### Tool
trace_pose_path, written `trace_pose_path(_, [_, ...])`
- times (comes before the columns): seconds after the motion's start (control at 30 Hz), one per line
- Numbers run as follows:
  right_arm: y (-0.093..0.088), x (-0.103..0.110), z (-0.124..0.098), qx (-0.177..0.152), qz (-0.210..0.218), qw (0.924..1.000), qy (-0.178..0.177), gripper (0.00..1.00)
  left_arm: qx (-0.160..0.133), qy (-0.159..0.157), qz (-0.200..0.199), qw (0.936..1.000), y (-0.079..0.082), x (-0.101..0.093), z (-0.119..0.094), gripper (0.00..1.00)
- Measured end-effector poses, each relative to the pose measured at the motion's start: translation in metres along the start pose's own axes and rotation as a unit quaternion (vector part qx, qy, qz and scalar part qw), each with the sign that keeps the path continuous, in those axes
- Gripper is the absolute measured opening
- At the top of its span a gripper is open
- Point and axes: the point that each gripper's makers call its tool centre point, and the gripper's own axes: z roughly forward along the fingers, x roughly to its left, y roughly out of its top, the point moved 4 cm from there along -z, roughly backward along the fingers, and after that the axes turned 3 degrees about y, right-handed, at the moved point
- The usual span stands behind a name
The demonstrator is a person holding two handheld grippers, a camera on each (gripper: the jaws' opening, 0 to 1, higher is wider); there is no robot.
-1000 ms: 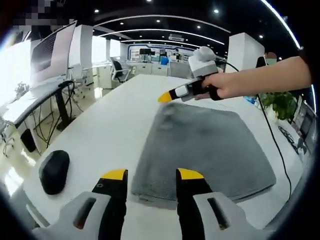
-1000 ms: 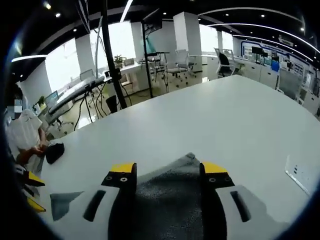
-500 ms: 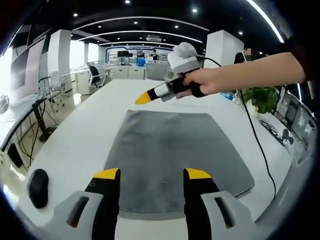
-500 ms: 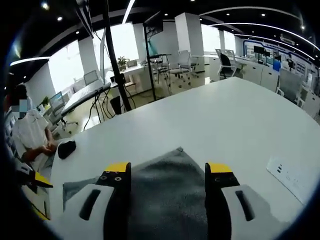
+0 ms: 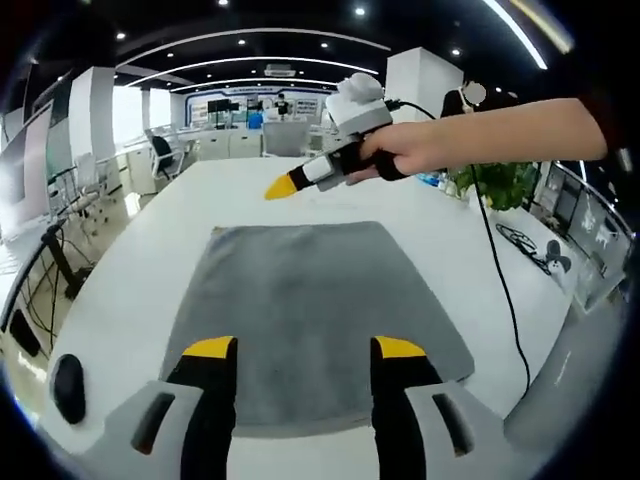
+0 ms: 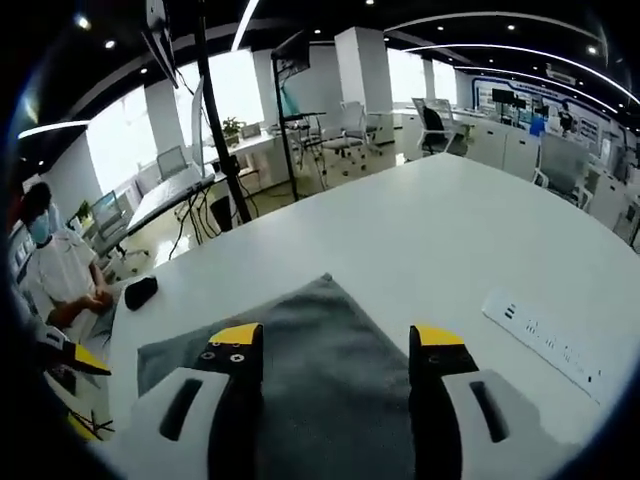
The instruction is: Fold the towel on the table until its edges align and the towel forms a compact rectangular stack.
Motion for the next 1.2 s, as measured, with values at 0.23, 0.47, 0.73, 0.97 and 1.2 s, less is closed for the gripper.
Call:
trace_pose_path(0.23, [-0.012,-0.017,-0.036,-0.006,0.008,0.9998,-0.014,0.57,0.000,-0.038,0.016,0.9992,0.007,-0.043,0.004,0.57])
trace_pose_path(0.47, [-0.034,-0.039,-0.065,-0.001,0.022,0.9991,-0.036,0.56,0.006,-0.071,0.031,0.9970,0.009,-0.085,0.013,0.56])
trace_pose_path(0.73, [-0.061,-0.055,-0.088,0.008,0.038,0.9981,-0.048,0.55,0.020,-0.104,0.046,0.9933,0.000,-0.115,0.021,0.55])
trace_pose_path(0.97, [-0.075,-0.068,-0.101,0.017,0.045,0.9973,-0.056,0.53,0.030,-0.128,0.057,0.9897,-0.003,-0.138,0.025,0.53])
trace_pose_path(1.2, [-0.092,-0.082,-0.103,0.027,0.053,0.9961,-0.065,0.51,0.053,-0.159,0.074,0.9831,-0.012,-0.159,0.031,0.49])
